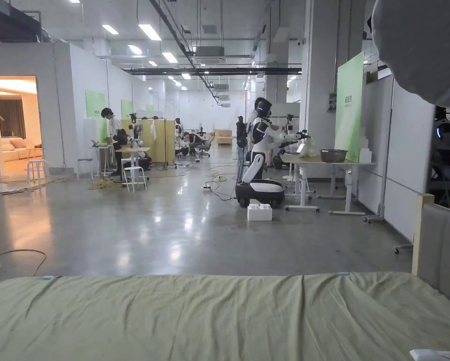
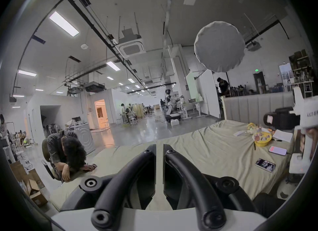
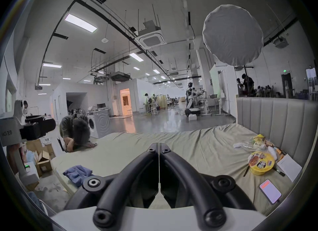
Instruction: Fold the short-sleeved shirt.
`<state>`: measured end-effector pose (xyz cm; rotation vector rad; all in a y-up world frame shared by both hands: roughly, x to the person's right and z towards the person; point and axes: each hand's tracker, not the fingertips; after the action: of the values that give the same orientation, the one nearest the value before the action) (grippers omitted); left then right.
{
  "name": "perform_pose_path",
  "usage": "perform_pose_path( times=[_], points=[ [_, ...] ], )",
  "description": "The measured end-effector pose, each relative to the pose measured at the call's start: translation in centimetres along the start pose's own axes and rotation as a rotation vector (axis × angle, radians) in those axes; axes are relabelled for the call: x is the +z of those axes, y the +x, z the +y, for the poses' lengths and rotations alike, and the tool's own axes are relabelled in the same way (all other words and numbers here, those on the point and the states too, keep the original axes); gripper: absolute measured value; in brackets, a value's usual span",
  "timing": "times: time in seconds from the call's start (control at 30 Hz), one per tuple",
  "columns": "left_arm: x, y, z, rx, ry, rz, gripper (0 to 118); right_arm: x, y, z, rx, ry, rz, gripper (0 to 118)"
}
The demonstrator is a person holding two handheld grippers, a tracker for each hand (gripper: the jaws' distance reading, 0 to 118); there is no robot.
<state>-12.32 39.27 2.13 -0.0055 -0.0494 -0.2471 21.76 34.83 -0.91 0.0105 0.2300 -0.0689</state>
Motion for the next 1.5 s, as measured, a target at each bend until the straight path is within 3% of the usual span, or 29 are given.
perform_pose_path(
  times=[0.07,0.2,0.23,0.27,0.37,0.6,0.83,1.23,1.3,1.33,1.4,1.5],
  points=[
    [0.1,-0.1,0.0,0.0,-0.015,0.006,3,-0.3,0.3,0.0,-0.02,-0.043,-0.007,1],
    [0.5,-1.6,-1.4,0.039,-0.008,0.012,3,0.3,-0.3,0.1,0.163,-0.042,-0.165,1],
    [0.5,-1.8,-1.5,0.04,-0.006,0.014,3,0.4,-0.3,-0.1,0.155,-0.059,-0.17,1],
    [0.6,-1.4,-1.4,0.039,-0.006,0.014,3,0.6,-0.1,-0.5,0.069,-0.115,-0.166,1],
    [0.6,-1.8,-1.7,0.05,-0.008,0.008,3,1.2,0.0,-0.4,0.028,-0.08,-0.144,1],
    [0.5,-1.4,-0.7,0.081,0.001,-0.011,3,0.7,-1.1,0.5,0.088,-0.061,-0.099,1],
    [0.5,-1.2,-1.0,0.082,-0.025,-0.02,3,0.8,-1.0,0.5,0.054,-0.061,-0.098,1],
    [0.5,-1.2,-0.8,0.103,-0.014,-0.034,4,1.0,-1.2,0.6,0.061,-0.072,-0.105,1],
    [0.4,-1.2,-0.8,0.104,-0.014,-0.033,14,1.0,-1.2,0.6,0.057,-0.075,-0.108,3],
    [0.4,-1.2,-0.8,0.105,-0.014,-0.032,31,1.0,-1.2,0.6,0.051,-0.075,-0.108,12],
    [0.4,-1.2,-0.8,0.108,-0.015,-0.029,55,1.0,-1.2,0.6,0.045,-0.074,-0.107,37],
    [0.4,-1.0,-0.8,0.11,-0.021,-0.048,78,0.9,-1.2,0.7,0.039,-0.083,-0.091,65]
  ],
)
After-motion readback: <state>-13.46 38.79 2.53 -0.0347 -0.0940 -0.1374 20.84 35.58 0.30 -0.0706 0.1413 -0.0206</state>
